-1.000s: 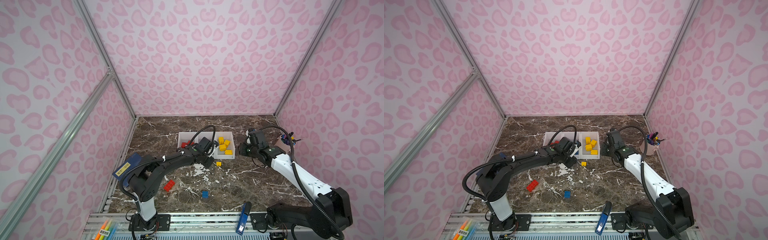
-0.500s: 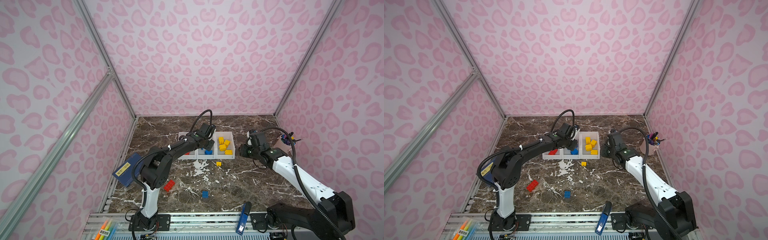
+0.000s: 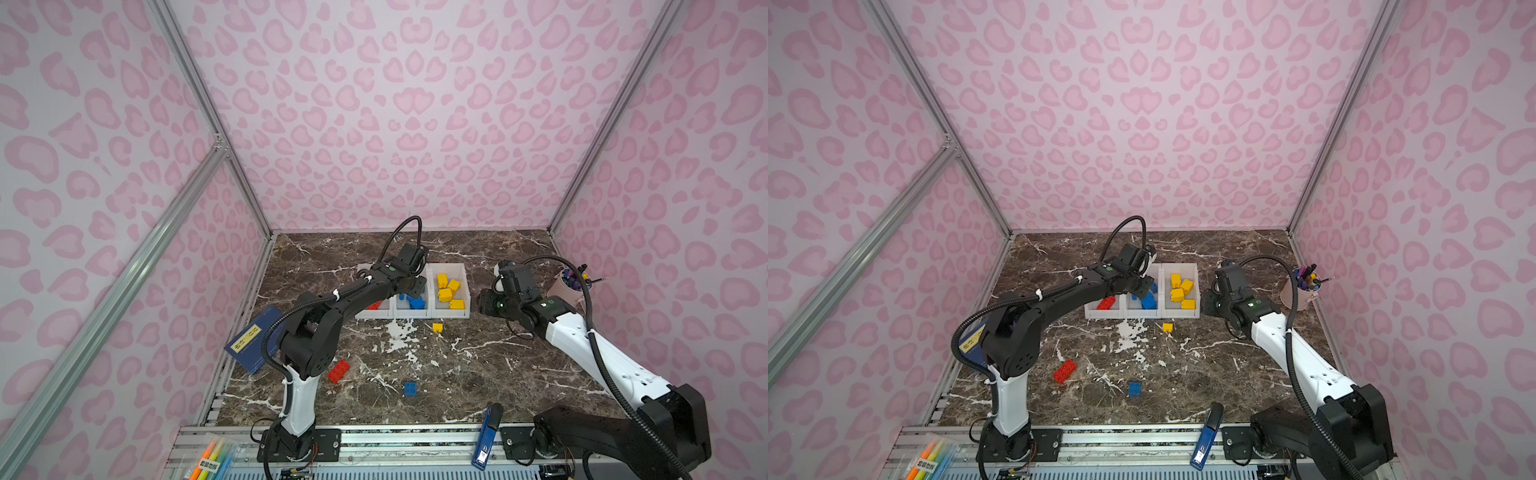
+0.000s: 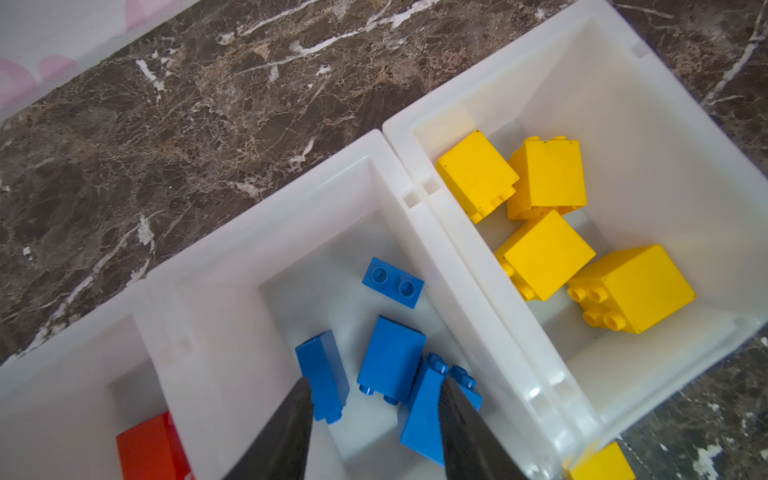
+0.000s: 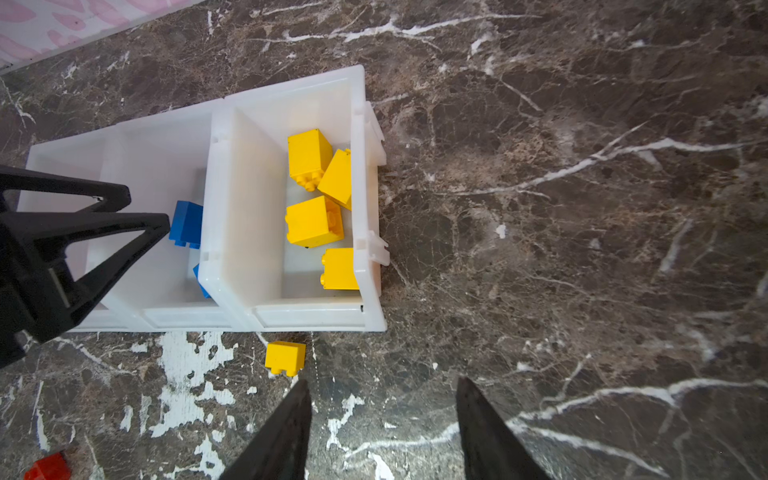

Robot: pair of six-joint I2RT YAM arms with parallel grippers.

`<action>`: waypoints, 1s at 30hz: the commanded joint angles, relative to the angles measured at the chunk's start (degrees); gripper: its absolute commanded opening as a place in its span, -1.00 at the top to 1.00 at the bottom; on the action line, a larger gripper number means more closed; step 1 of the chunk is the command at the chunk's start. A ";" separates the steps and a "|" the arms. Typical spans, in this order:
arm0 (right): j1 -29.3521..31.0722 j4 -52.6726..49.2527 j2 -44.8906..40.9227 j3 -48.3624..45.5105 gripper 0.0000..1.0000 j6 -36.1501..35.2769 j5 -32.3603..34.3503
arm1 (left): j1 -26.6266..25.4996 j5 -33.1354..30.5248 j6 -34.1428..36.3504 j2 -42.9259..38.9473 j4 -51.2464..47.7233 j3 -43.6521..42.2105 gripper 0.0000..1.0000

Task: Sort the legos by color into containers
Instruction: 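Withdraw the left gripper while the right gripper reaches a small yellow brick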

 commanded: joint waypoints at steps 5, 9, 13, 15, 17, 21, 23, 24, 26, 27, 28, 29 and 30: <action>1.60 0.63 0.25 -1.17 -0.14 0.16 0.75 | 0.00 -0.58 -2.18 -6.54 3.09 -6.09 -0.03; 5.33 0.98 2.09 -1.50 -0.14 0.77 3.16 | 0.27 -1.20 -4.52 -12.88 5.37 -13.17 -0.03; 9.66 2.95 5.44 -1.53 -0.14 2.79 5.26 | 0.29 -2.50 -6.27 -19.12 5.87 -19.20 -0.03; 12.18 4.35 7.63 -1.27 -0.14 4.06 6.46 | 0.45 -3.60 -7.22 -22.38 5.67 -22.01 -0.03; 14.39 5.49 10.01 -0.76 -0.14 5.03 7.34 | 0.38 -4.15 -8.03 -25.22 5.68 -24.75 -0.03; 17.92 6.83 15.44 1.14 -0.16 6.74 8.84 | 0.34 -5.51 -9.90 -30.65 5.40 -29.93 -0.03; 19.12 7.86 17.44 1.57 -0.18 7.78 10.13 | 0.47 -5.83 -10.75 -33.23 5.28 -32.28 -0.04; 19.64 8.36 18.40 1.78 -0.19 8.42 10.64 | 0.50 -5.79 -11.18 -34.52 5.19 -33.63 -0.04; 20.46 8.94 19.97 2.25 -0.21 9.54 11.83 | 0.47 -6.12 -11.92 -36.58 4.98 -35.77 -0.04; 20.95 9.00 20.80 2.56 -0.22 10.14 12.55 | 0.47 -6.57 -12.23 -37.51 4.83 -36.93 -0.04; 21.40 9.00 21.53 2.94 -0.22 10.60 13.24 | 0.50 -6.81 -12.51 -38.39 4.80 -37.80 -0.04; 22.01 9.00 22.25 3.30 -0.22 11.12 14.01 | 0.50 -7.07 -12.71 -39.18 4.76 -38.67 -0.04; 22.53 9.09 23.03 3.61 -0.22 11.67 14.59 | 0.47 -7.19 -13.01 -39.82 4.71 -39.42 -0.04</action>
